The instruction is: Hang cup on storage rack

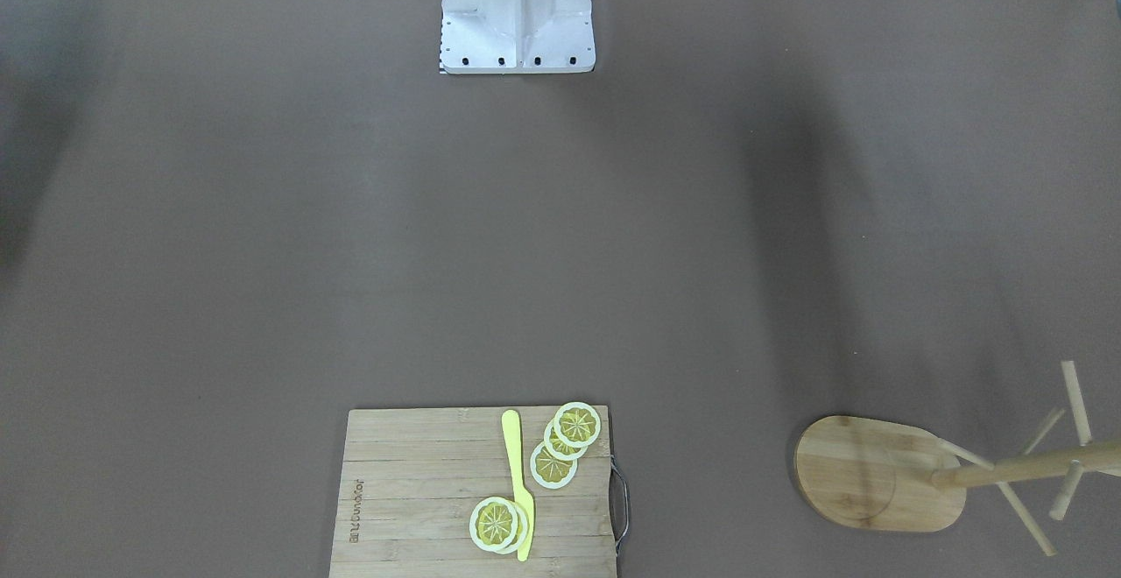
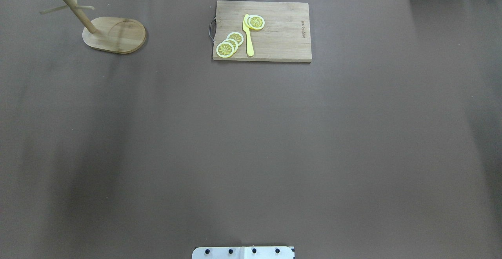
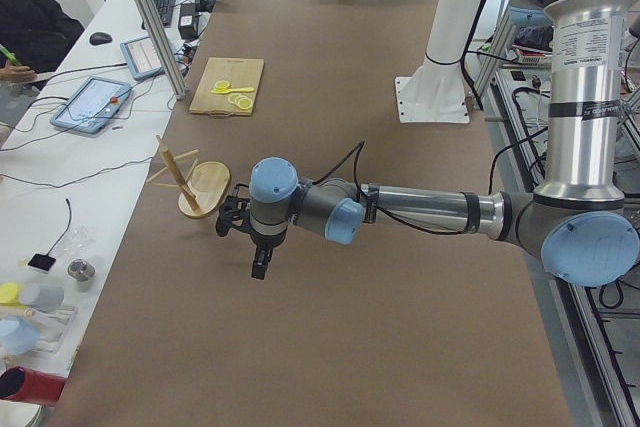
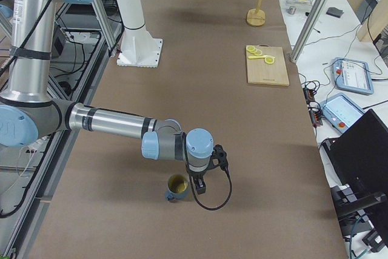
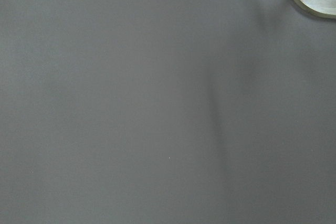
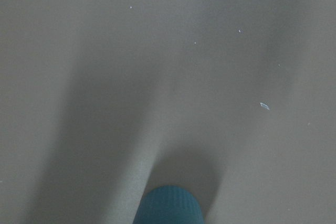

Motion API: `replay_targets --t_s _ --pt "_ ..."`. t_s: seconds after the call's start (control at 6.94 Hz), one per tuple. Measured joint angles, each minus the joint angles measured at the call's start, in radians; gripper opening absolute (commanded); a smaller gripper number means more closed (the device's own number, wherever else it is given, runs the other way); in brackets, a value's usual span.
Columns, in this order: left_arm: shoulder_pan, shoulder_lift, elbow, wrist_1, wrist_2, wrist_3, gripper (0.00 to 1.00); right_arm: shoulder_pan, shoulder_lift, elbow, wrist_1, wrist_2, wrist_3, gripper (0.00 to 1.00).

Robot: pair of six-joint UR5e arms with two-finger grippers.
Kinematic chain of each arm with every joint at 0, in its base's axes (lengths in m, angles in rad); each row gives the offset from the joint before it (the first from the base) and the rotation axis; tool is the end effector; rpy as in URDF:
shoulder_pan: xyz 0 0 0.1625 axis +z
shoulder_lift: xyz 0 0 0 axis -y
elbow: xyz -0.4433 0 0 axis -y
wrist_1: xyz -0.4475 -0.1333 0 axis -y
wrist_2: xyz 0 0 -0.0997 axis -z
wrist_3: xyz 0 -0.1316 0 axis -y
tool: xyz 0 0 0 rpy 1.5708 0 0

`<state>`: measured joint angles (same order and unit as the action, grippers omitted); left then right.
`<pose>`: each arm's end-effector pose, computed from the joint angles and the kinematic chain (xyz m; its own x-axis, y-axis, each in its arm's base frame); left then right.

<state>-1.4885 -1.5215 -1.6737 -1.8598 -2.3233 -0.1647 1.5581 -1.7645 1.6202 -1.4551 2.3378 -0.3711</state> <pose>0.0021 -0.5529 0.6383 0.7117 0.1310 -0.6901 0.0398 0.9733 0.2259 0.0362 -0.4550 0.7594 0.6666 -0.3525 0.6568 0.2730 0.9354 0.2249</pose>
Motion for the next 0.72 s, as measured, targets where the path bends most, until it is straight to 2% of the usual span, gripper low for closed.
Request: replay_targets --t_s 0.72 --pt "0.0 0.0 0.005 -0.001 -0.002 0.001 0.99 -0.027 0.005 -0.061 -0.001 -0.012 -0.015 1.0"
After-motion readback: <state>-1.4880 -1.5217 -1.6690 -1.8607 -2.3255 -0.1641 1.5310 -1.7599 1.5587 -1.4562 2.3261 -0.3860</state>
